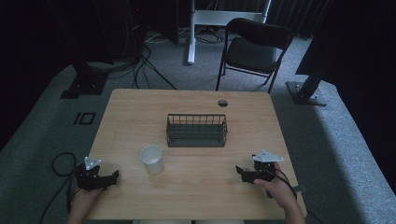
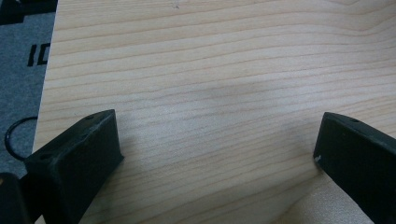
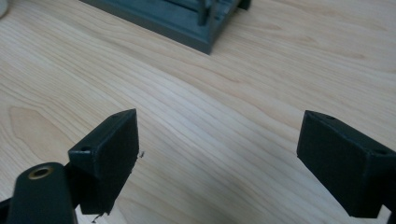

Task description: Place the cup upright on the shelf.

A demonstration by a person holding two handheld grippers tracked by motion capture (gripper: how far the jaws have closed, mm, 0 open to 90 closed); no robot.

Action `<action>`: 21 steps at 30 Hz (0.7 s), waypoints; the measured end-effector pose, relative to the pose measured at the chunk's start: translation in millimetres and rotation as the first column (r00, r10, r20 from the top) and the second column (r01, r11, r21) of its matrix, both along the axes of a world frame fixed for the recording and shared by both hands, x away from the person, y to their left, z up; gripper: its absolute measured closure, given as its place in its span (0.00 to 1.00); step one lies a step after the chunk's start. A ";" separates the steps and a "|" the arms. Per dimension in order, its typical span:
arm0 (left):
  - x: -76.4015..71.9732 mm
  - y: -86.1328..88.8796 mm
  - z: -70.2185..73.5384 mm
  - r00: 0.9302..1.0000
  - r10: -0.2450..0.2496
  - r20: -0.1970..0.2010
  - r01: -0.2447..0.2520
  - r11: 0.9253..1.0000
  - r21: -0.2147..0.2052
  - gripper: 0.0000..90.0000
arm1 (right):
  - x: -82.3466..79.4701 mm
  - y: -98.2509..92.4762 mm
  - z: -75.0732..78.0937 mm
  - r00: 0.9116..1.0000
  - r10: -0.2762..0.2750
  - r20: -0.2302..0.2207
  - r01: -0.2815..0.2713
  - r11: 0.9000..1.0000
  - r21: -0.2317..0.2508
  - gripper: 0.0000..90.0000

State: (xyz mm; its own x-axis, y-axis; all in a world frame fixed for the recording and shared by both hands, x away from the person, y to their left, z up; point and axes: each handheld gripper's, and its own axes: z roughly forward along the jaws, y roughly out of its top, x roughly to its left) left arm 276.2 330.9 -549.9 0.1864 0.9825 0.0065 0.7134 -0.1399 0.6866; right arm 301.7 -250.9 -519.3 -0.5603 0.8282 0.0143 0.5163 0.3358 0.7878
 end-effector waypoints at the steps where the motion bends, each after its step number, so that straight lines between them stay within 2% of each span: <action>1: 0.0 0.0 0.0 1.000 0.000 0.000 0.000 1.000 0.000 0.01 | 0.7 4.6 1.3 1.000 0.011 0.001 -0.011 1.000 0.000 0.14; 14: 0.0 0.0 0.0 1.000 0.000 0.000 0.000 1.000 0.000 0.01 | 4.3 34.6 2.9 0.996 0.088 -0.001 -0.088 0.996 0.012 0.14; 21: 0.0 0.0 0.0 1.000 0.000 0.000 0.000 1.000 0.000 0.01 | 5.0 52.6 6.1 0.990 0.140 0.024 -0.140 0.990 0.033 0.14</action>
